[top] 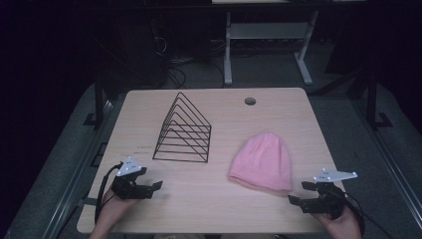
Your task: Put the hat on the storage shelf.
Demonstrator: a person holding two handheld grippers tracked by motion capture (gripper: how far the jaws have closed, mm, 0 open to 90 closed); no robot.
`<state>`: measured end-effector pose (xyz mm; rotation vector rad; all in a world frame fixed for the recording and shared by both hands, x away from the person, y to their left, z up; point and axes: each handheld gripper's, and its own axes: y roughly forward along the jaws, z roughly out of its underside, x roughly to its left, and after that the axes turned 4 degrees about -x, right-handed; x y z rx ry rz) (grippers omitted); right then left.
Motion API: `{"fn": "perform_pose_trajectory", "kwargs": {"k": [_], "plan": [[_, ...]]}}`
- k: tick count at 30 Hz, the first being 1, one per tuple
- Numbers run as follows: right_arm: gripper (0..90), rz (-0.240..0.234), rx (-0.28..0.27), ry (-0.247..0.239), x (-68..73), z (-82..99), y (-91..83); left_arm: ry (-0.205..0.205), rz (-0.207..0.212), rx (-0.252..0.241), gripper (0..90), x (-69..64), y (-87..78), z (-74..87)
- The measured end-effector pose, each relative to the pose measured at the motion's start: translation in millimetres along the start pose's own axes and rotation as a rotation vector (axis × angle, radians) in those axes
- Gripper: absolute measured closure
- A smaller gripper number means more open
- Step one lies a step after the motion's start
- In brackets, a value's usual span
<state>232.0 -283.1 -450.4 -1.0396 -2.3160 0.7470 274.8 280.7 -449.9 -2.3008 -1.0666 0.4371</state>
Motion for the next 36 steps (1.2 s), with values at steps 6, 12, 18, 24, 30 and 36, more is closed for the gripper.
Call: {"fn": "perform_pose_trajectory", "kwargs": {"k": [6,12,18,24,30,36], "plan": [[20.1,-0.002,-0.011,0.011,0.4,1.4,-7.1,0.02,0.002,0.002,17.1,-2.3,0.4,-1.1],[18.5,-0.006,-0.008,0.01,2.9,-1.4,-7.4,0.033,0.014,0.003,17.1,-3.6,-1.2,0.0],[18.1,-0.01,-0.018,-0.02,2.8,-15.7,-8.3,0.028,0.008,-0.005,17.1,-2.1,-1.4,0.6],[18.1,-0.016,-0.011,-0.04,0.4,-36.7,-7.6,0.019,0.006,-0.006,17.1,-1.5,-2.5,1.0],[17.8,-0.049,-0.003,-0.057,-2.6,-67.0,1.0,0.032,0.009,0.004,17.1,0.1,-1.8,0.5],[17.8,-0.069,0.033,-0.045,-11.6,-90.2,14.2,0.025,0.006,-0.012,17.2,0.5,-4.6,1.4]]}}
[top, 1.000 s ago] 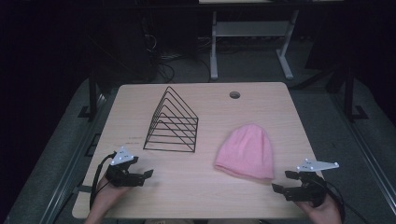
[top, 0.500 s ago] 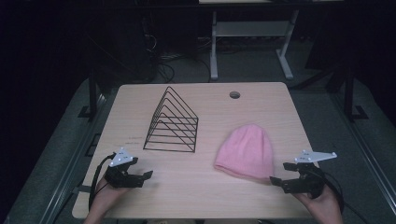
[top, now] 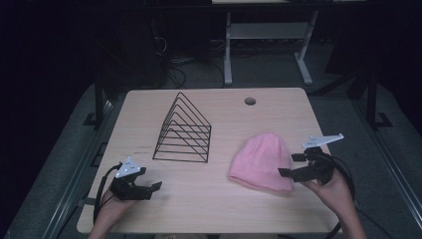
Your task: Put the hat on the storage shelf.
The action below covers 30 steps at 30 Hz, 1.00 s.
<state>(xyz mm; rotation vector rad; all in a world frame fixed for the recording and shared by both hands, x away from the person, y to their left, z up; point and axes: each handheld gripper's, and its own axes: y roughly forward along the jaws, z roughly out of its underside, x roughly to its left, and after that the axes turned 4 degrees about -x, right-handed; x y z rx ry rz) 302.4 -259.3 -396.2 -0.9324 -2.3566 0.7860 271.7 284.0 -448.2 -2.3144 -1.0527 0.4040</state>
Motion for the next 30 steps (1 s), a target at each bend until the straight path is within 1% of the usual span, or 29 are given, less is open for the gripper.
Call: {"fn": "perform_pose_trajectory", "kwargs": {"k": [1,2,3,4,6,7,9,10,11,13,14,15,16,17,19,20,22,23,24,27,29,30], "plan": [[17.8,0.0,0.0,0.0,0.0,0.0,0.0,0.0,0.0,0.0,17.2,0.0,0.0,0.0],[17.9,0.002,0.013,-0.001,-4.5,-6.8,3.4,0.003,-0.001,0.001,17.2,0.9,-0.5,0.1],[17.9,0.004,0.016,-0.003,-6.7,-9.9,4.8,-0.011,-0.001,-0.006,17.2,1.3,-0.7,0.5],[17.9,0.004,0.016,-0.003,-6.7,-9.9,4.8,-0.011,-0.001,-0.006,17.2,1.3,-0.7,0.5],[17.9,0.002,0.029,0.011,-12.8,-18.5,9.0,-0.014,0.001,-0.009,17.2,1.7,-0.5,0.7],[17.9,0.002,0.029,0.011,-12.8,-18.5,9.0,-0.016,0.003,-0.008,17.2,1.5,-0.3,0.6],[18.0,-0.001,0.039,0.013,-16.4,-23.3,12.0,-0.009,0.005,-0.003,17.2,1.4,-0.1,0.2],[18.0,-0.002,0.049,0.02,-20.9,-27.8,16.9,-0.005,0.007,-0.002,17.2,1.5,0.1,0.0],[18.0,0.0,0.053,0.019,-22.8,-29.3,18.8,-0.002,0.015,0.006,17.2,1.2,0.2,-0.2],[18.0,-0.004,0.064,0.029,-27.9,-33.3,24.1,0.006,0.019,0.009,17.2,1.1,0.2,-0.3],[18.0,-0.004,0.064,0.029,-27.9,-33.3,24.1,0.006,0.019,0.009,17.2,1.1,0.2,-0.3],[18.0,0.0,0.071,0.033,-32.9,-37.1,29.0,0.006,0.021,0.008,17.2,1.0,0.0,-0.3],[18.0,0.0,0.071,0.033,-32.9,-37.1,29.0,0.007,0.022,0.007,17.2,1.0,0.0,-0.2],[18.4,-0.001,0.084,0.042,-37.9,-40.7,33.3,0.005,0.025,0.007,17.2,1.1,-0.2,-0.2],[18.4,-0.002,0.088,0.049,-43.5,-43.8,37.4,0.002,0.027,0.005,17.2,0.9,0.3,-0.4],[18.4,-0.002,0.088,0.049,-43.5,-43.8,37.4,0.004,0.029,0.007,17.2,1.0,0.7,-0.7],[19.2,-0.002,0.091,0.055,-50.1,-47.2,41.1,-0.003,0.03,0.003,17.2,0.1,2.5,-0.8],[19.3,-0.004,0.096,0.058,-53.2,-48.8,42.9,0.009,0.03,0.007,17.2,0.5,2.8,-1.0],[19.3,-0.006,0.098,0.059,-56.8,-50.1,45.0,0.011,0.031,0.01,17.2,-0.2,3.1,-1.3],[19.5,-0.016,0.11,0.09,-67.2,-53.0,52.1,0.002,0.037,0.006,17.2,-1.8,3.7,-1.4],[19.8,-0.012,0.125,0.098,-72.3,-54.2,56.3,0.003,0.037,0.006,17.3,-1.2,4.5,-1.6],[19.9,-0.012,0.135,0.11,-74.7,-54.9,58.8,0.002,0.039,0.008,17.3,-0.6,4.9,-1.5]]}}
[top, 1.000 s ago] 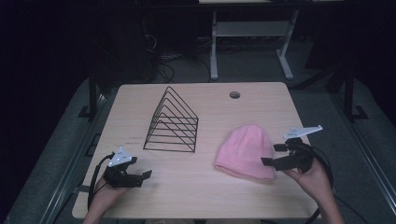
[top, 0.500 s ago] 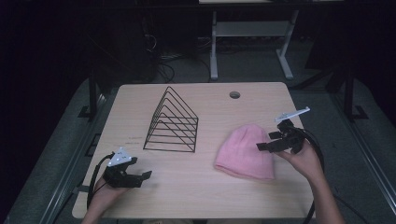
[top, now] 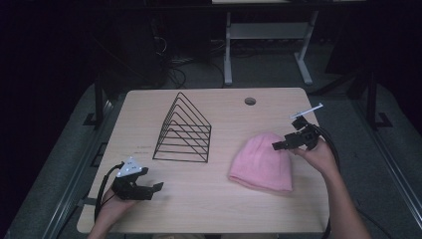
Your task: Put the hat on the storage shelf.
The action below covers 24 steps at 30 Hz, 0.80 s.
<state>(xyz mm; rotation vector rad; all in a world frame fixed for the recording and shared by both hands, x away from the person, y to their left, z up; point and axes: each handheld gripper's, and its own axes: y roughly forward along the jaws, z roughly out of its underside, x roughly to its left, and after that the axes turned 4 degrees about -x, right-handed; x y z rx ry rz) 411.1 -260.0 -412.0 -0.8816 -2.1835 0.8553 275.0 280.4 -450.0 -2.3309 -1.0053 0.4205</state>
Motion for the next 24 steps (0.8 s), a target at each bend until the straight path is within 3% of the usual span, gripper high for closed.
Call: {"fn": "perform_pose_trajectory", "kwargs": {"k": [11,18,24], "plan": [[23.4,-0.003,0.064,0.057,-23.3,-11.6,27.2,-0.001,-0.013,0.003,17.3,6.7,-1.5,1.4],[34.1,-0.018,0.087,0.065,-29.0,-17.2,39.3,-0.016,-0.015,-0.005,17.3,11.8,-1.7,1.0],[39.6,-0.037,0.106,0.113,-37.2,-15.7,46.1,-0.022,-0.011,0.001,17.2,13.2,-0.6,1.2]]}}
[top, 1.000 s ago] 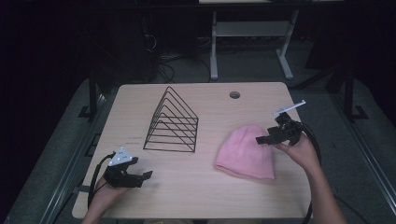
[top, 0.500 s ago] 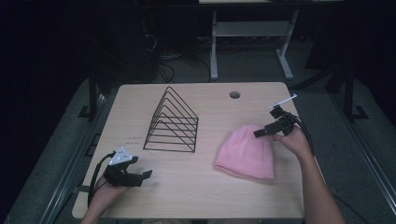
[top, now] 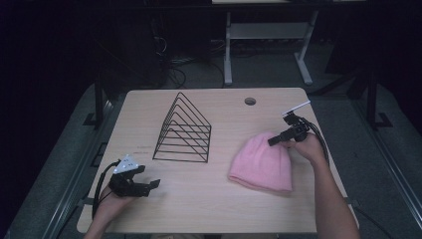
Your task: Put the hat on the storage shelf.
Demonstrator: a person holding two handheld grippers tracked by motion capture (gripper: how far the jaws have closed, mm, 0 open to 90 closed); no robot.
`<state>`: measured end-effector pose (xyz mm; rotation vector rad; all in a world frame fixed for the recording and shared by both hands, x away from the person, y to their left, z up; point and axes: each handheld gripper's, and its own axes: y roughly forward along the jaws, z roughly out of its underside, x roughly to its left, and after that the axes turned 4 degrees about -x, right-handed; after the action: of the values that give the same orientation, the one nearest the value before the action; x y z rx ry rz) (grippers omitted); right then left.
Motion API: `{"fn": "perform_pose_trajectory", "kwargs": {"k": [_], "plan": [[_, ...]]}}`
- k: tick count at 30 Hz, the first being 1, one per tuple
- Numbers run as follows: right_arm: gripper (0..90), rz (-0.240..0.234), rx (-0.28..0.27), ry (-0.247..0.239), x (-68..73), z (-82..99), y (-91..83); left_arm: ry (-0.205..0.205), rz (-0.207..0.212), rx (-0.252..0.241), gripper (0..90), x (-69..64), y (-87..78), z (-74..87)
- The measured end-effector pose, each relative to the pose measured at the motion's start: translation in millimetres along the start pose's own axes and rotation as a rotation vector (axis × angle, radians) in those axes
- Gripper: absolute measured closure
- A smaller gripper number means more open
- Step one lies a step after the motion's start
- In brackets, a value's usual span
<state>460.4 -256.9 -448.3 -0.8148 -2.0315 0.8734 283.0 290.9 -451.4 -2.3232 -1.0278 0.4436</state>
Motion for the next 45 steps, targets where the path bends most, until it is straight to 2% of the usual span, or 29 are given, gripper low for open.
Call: {"fn": "perform_pose_trajectory", "kwargs": {"k": [3,6,9,13,15,18,20,23,26,28,32,34,36,40,45], "plan": [[42.2,-0.018,-0.002,0.014,-3.3,0.9,2.0,-0.003,-0.002,-0.004,17.3,1.3,-0.1,0.0],[45.6,-0.031,0.009,0.008,-4.6,1.1,4.7,-0.021,-0.004,-0.009,17.3,2.0,0.1,0.6],[50.0,-0.05,0.003,0.012,-5.1,1.1,6.2,-0.017,-0.006,-0.005,17.3,2.3,0.5,1.2],[61.7,-0.062,0.013,0.019,-5.1,1.4,7.2,-0.001,-0.013,-0.005,17.4,2.1,-0.7,0.1],[68.0,-0.082,0.003,0.019,-5.7,2.5,6.6,0.005,-0.016,-0.007,17.4,2.8,-1.9,-0.1],[75.3,-0.11,-0.018,0.019,-4.6,2.8,3.1,-0.016,-0.01,-0.012,17.4,3.5,-2.4,0.4],[76.7,-0.155,-0.049,0.017,-1.6,1.3,-2.9,-0.018,-0.01,-0.014,17.4,4.1,-2.6,0.5],[77.6,-0.174,-0.069,-0.016,9.4,-4.0,-15.9,-0.033,-0.009,-0.022,17.4,4.4,-2.8,1.0],[78.0,-0.185,-0.089,-0.047,16.7,-8.5,-26.0,-0.032,-0.008,-0.017,17.5,4.9,-3.0,1.3],[78.1,-0.183,-0.104,-0.061,22.5,-11.2,-32.7,-0.029,-0.009,-0.014,17.5,5.0,-3.2,1.4],[78.1,-0.181,-0.115,-0.109,35.6,-16.6,-44.8,-0.051,0.0,-0.019,17.5,5.2,-2.7,1.4],[77.9,-0.173,-0.141,-0.136,43.1,-18.9,-52.5,-0.057,0.008,-0.015,17.5,5.5,-2.3,1.5],[78.0,-0.18,-0.161,-0.157,52.7,-21.1,-61.0,-0.046,0.013,-0.006,17.5,6.8,-3.1,0.7],[78.0,-0.181,-0.189,-0.211,70.9,-26.3,-77.3,-0.072,0.012,-0.035,17.5,7.7,-6.1,-1.0],[78.0,-0.175,-0.205,-0.268,89.2,-32.4,-92.7,-0.07,0.024,-0.034,17.5,7.0,-8.7,-1.4]]}}
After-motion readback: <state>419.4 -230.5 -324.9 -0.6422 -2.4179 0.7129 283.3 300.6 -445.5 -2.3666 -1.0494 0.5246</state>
